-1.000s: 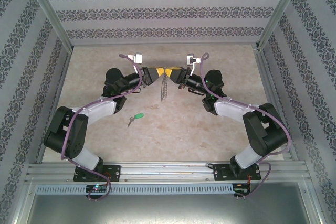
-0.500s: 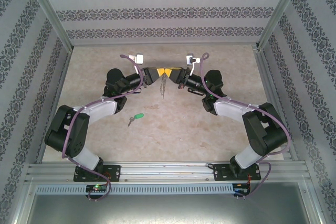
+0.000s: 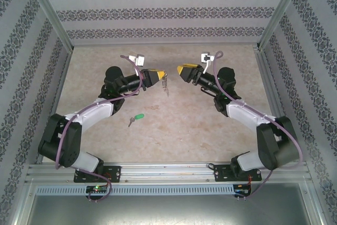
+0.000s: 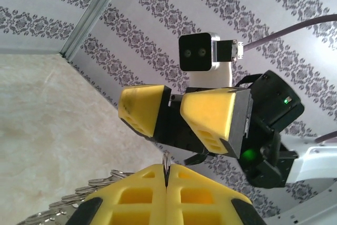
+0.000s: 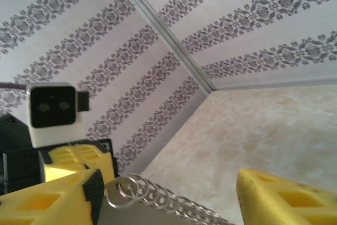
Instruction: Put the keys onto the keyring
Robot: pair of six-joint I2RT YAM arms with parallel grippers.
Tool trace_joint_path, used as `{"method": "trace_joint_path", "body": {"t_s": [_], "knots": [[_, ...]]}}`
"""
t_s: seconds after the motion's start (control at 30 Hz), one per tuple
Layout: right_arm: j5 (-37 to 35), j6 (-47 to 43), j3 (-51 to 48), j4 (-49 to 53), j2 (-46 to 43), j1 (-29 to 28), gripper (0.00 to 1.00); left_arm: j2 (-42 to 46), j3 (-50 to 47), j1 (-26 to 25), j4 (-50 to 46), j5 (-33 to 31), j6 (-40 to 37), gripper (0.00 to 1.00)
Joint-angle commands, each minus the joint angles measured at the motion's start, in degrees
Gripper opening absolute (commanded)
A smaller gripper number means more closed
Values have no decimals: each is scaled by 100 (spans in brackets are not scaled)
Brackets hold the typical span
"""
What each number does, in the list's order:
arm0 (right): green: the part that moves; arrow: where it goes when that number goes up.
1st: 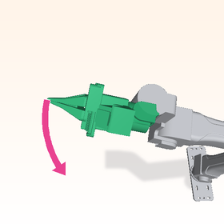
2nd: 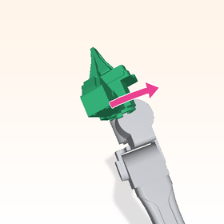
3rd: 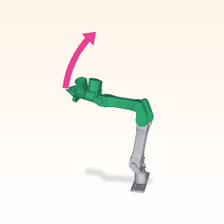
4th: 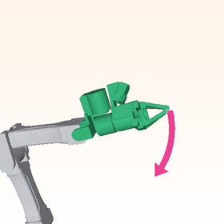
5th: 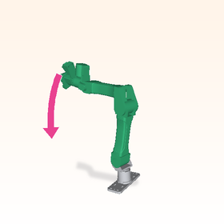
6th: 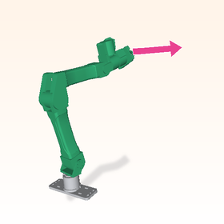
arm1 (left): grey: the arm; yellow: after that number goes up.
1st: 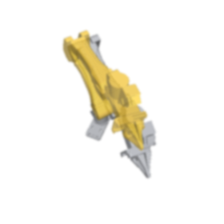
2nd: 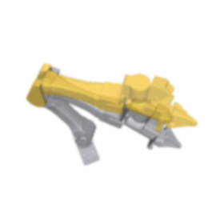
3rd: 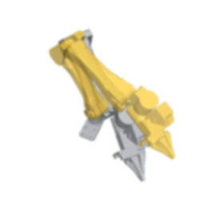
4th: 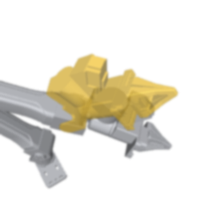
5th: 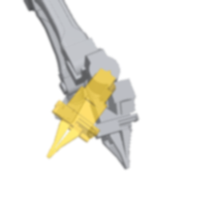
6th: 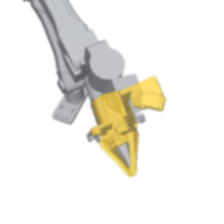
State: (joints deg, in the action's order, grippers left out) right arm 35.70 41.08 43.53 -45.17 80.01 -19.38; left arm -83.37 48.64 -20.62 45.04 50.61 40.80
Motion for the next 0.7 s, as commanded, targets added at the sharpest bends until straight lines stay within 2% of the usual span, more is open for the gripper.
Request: {"method": "trace_joint_path", "body": {"t_s": [0.0, 0.03, 0.07, 0.17, 0.23, 0.3, 0.47, 0.6, 0.67], "knots": [[-464, -862, 66, 1327, -336, -6, 79, 355, 390, -56, -1153, 160, -1166, 0], [-590, -985, 84, 1543, -398, -5, 86, 389, 471, -48, -1426, 171, -1366, 0], [-704, -1150, 131, 1791, -458, 2, 97, 435, 572, -55, -1737, 174, -1604, 0], [-760, -1176, 187, 2091, -521, 114, 98, 475, 929, -55, -2575, 232, -2244, 0], [-875, -754, 91, 1933, -520, 246, 98, 485, 1109, -56, -2959, 279, -2574, 0], [-561, -455, 70, 1719, -416, 419, 98, 502, 1262, -59, -3314, 271, -2928, 0], [-511, -372, -103, 1444, -470, 453, 98, 466, 1599, -98, -4231, 262, -3671, 0], [-21, -533, -163, 1189, -555, 449, 98, 311, 2001, -185, -5177, 193, -4281, 0], [260, -620, -160, 1122, -563, 426, 94, 209, 2181, -237, -5525, 180, -4507, 0]]}}
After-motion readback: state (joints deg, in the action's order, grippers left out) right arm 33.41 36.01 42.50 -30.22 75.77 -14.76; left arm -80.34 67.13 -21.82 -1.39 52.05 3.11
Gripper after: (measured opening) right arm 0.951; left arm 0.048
